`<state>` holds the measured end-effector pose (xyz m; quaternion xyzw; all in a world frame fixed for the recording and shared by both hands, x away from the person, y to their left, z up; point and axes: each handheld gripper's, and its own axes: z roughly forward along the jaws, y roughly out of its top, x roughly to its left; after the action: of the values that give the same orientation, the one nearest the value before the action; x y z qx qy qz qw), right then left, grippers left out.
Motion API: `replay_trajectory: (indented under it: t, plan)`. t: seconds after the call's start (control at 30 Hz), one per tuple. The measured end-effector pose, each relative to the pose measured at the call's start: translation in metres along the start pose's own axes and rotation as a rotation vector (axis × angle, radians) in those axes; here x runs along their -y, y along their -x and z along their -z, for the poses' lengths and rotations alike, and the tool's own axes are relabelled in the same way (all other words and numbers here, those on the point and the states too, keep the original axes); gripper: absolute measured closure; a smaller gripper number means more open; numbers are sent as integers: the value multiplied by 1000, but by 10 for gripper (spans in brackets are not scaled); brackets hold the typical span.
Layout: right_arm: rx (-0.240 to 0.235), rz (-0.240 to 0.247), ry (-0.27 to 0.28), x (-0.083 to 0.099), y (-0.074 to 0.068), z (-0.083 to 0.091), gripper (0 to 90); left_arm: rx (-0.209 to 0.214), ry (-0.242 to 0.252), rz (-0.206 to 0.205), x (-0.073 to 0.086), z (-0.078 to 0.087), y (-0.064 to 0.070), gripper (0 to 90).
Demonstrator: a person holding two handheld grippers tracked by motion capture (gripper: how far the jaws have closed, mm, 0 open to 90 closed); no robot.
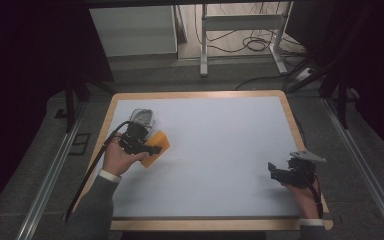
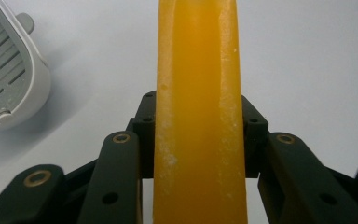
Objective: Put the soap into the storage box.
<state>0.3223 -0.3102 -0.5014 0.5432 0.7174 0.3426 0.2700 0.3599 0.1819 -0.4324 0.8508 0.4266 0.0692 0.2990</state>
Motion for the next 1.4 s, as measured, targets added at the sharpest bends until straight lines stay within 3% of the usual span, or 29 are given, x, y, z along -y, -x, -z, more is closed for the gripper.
replay_trajectory:
  t: [0.5, 1.4]
  plan:
    - [4, -2, 0, 0, 1, 0, 56, -40, 8, 46, -6, -4, -19, 612]
    - [11, -5, 2, 1, 3, 0, 56, -48, 62, 96, -22, 3, -40, 612]
